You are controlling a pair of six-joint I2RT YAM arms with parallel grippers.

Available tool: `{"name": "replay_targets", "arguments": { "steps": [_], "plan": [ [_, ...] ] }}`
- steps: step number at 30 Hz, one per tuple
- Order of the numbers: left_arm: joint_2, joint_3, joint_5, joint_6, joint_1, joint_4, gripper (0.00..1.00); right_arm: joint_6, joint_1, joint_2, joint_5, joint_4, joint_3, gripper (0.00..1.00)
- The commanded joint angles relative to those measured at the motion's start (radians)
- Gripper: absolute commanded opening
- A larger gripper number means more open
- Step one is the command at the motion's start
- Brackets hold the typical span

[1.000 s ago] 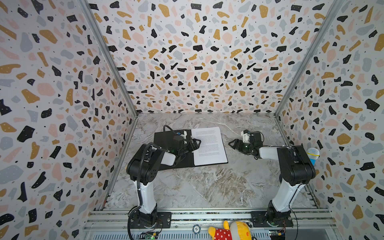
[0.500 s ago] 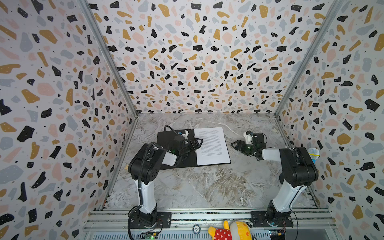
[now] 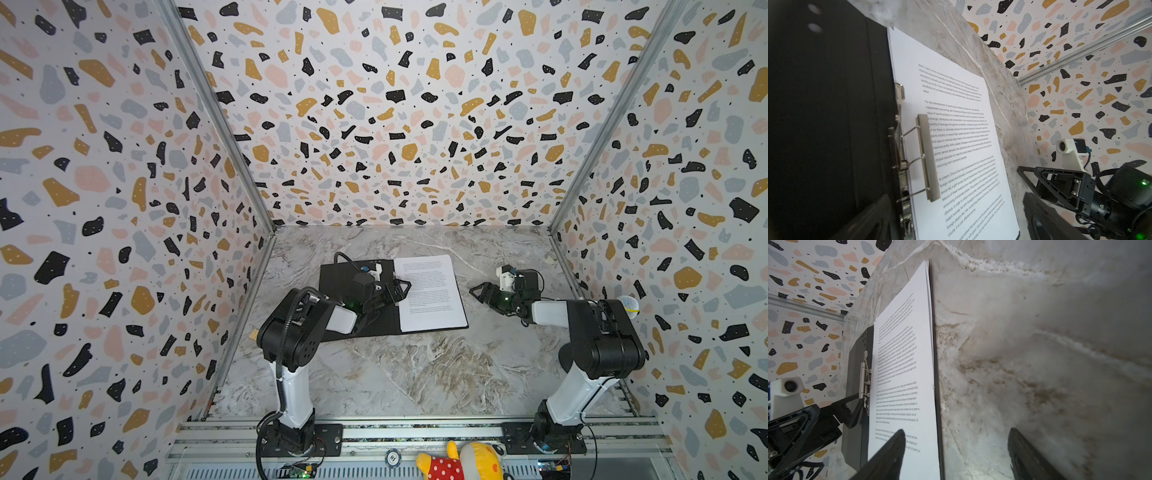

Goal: Put the files into the folder
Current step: 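Push the folder farther from the robot with both grippers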

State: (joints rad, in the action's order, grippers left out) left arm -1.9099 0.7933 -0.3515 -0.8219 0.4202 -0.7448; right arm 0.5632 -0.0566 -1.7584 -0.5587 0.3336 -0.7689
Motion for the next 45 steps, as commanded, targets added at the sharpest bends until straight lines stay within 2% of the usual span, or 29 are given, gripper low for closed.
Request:
{"name": "replay_targets", "arguments": {
  "steps": [1,16,27,32,45],
  "plan": [
    [0.041,0.015,0.039,0.047,-0.001,0.058,1.00,-0.011,0.004,0.038,-0.006,-0.011,0.011,0.79],
    [-0.067,0.091,-0.065,0.019,0.013,0.031,1.00,-0.010,0.015,0.030,-0.019,-0.007,0.012,0.79],
    [-0.029,0.048,-0.074,-0.057,0.050,-0.044,1.00,-0.007,0.021,0.022,-0.032,-0.007,0.017,0.79],
    [-0.023,0.022,-0.066,-0.134,0.088,-0.093,1.00,-0.011,0.039,0.037,-0.046,-0.030,0.026,0.79],
    [0.000,-0.020,-0.019,-0.245,0.192,-0.152,1.00,-0.037,0.107,0.083,-0.083,-0.085,0.059,0.79]
  ]
}}
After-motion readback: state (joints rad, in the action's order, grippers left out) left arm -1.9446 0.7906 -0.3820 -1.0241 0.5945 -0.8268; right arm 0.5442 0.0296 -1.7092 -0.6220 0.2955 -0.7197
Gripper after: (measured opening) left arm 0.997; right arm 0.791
